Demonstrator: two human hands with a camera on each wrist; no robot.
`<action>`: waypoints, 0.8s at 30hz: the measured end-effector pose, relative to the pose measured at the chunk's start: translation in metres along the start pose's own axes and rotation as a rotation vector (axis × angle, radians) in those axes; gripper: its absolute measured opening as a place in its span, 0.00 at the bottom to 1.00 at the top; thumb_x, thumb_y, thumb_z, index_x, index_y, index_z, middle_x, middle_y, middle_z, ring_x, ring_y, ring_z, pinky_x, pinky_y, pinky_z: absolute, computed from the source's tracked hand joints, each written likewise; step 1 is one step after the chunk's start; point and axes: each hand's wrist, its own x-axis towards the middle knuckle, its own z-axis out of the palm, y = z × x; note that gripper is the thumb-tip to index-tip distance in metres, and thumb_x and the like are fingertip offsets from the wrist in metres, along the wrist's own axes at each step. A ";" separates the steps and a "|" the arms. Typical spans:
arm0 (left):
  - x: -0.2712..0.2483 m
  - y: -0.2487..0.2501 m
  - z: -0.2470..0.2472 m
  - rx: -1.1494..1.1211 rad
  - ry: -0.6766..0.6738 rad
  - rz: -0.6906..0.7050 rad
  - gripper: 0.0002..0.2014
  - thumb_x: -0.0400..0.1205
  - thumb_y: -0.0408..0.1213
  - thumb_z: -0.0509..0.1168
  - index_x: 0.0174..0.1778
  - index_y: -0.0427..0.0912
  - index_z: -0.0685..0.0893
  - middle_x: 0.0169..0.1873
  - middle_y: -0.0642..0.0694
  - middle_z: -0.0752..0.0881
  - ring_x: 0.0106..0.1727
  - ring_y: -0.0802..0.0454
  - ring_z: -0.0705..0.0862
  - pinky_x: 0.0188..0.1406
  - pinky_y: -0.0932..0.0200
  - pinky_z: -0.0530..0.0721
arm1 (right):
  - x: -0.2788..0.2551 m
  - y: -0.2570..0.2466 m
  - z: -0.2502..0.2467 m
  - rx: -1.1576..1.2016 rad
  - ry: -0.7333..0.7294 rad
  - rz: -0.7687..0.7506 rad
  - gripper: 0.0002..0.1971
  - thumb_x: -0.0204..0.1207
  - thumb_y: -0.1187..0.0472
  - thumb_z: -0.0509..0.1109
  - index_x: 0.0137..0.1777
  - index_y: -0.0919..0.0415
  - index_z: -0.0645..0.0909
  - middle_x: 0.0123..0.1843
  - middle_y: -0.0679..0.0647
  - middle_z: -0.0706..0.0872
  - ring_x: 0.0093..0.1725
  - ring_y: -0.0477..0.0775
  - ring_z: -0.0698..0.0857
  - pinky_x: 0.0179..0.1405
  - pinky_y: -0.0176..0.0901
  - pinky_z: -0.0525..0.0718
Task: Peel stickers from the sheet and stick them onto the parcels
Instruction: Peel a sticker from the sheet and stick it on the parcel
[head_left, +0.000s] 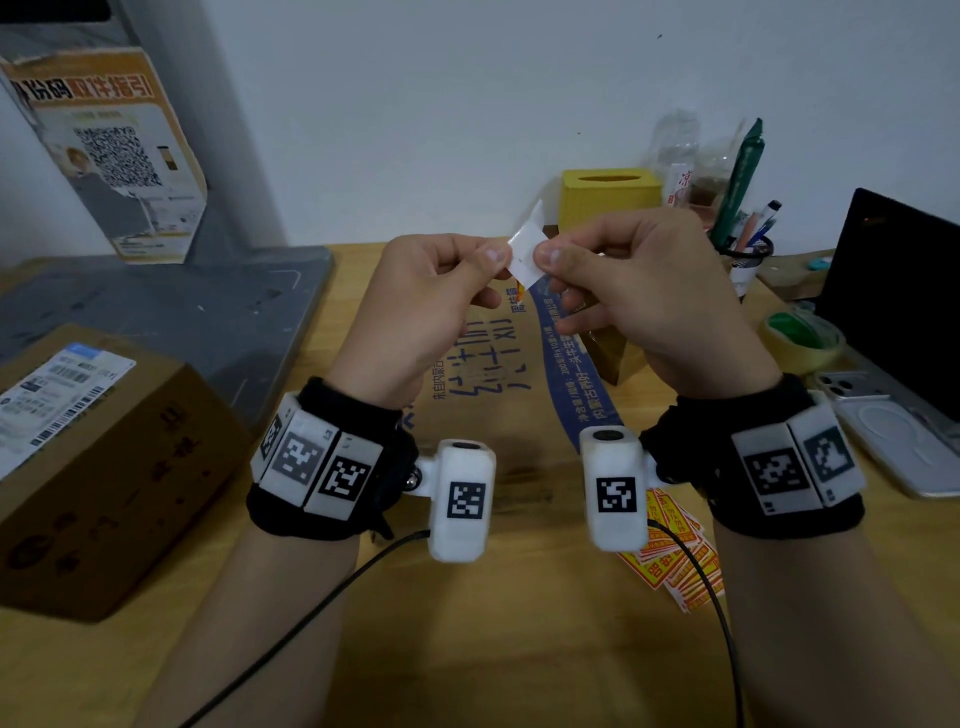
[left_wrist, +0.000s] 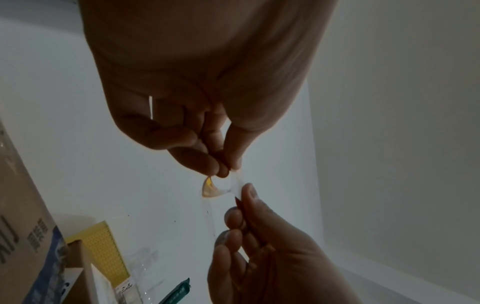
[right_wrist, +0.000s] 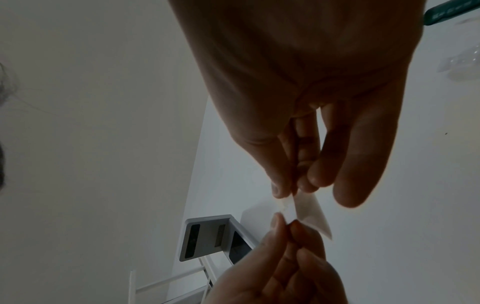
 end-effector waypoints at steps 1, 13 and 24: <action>0.000 0.000 0.000 0.002 -0.002 -0.005 0.08 0.86 0.39 0.68 0.42 0.48 0.89 0.35 0.57 0.89 0.33 0.64 0.85 0.26 0.66 0.76 | 0.001 0.000 0.000 -0.002 0.002 0.006 0.04 0.78 0.64 0.78 0.43 0.62 0.90 0.34 0.60 0.87 0.30 0.47 0.84 0.29 0.44 0.91; 0.001 -0.001 -0.002 -0.003 -0.011 -0.027 0.08 0.86 0.38 0.67 0.45 0.46 0.90 0.37 0.54 0.88 0.32 0.65 0.84 0.27 0.71 0.76 | 0.002 0.002 -0.004 0.009 -0.003 0.030 0.05 0.78 0.65 0.79 0.43 0.65 0.90 0.35 0.64 0.87 0.32 0.52 0.86 0.30 0.44 0.92; 0.000 0.006 -0.005 -0.200 -0.075 -0.060 0.12 0.87 0.29 0.61 0.54 0.41 0.92 0.39 0.45 0.92 0.39 0.53 0.88 0.35 0.58 0.83 | -0.002 -0.003 0.002 0.012 -0.038 0.034 0.05 0.80 0.67 0.76 0.42 0.64 0.88 0.34 0.60 0.86 0.30 0.50 0.86 0.30 0.46 0.93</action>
